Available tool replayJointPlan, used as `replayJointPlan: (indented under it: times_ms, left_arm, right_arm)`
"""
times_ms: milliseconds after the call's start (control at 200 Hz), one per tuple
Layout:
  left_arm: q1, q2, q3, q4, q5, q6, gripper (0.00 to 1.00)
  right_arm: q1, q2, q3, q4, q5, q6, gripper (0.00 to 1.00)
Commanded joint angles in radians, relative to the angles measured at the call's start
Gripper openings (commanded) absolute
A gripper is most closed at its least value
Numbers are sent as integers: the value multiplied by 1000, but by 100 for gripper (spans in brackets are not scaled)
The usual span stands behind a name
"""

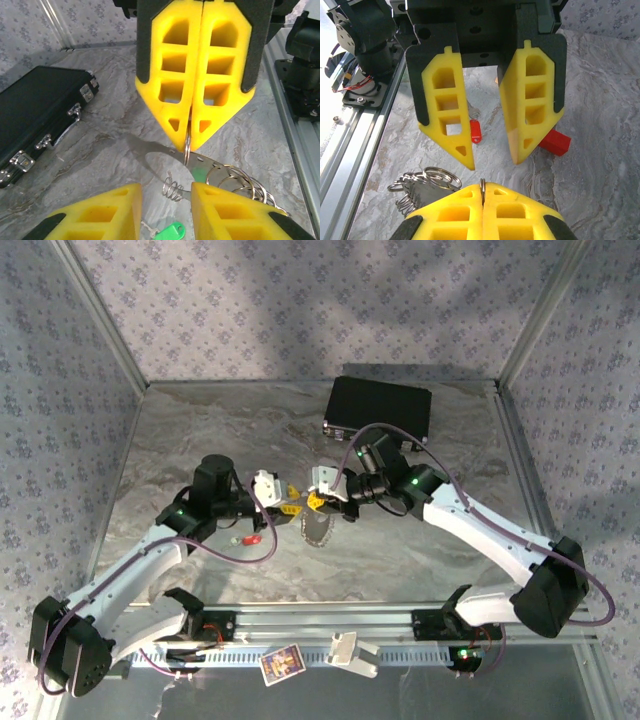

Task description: Put the keys on the keyring

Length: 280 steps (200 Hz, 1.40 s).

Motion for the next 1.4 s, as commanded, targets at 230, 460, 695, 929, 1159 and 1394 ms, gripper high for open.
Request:
replayJointPlan:
  times_ms: [230,460,695,929,1159,1394]
  left_arm:
    - [-20,20,-9,27,68,27,25]
    - [-30,18,-12,37,63,23,22]
    - [-33,12,-14,36,63,31,17]
    - [-35,6,-26,51,28,45,0]
    - [-85,-34,-98,141,-90,65,0]
    - [-98,-43,-120,163,-93,72,0]
  right_arm:
    - [24,-10,28,13,1,-6,0]
    - [35,11,32,32,-5,22,0]
    - [44,34,34,69,-18,57,0]
    - [47,40,22,98,-29,93,0]
    - [-20,-14,-44,100,-80,146,35]
    - [-54,-92,-175,168,-34,169,37]
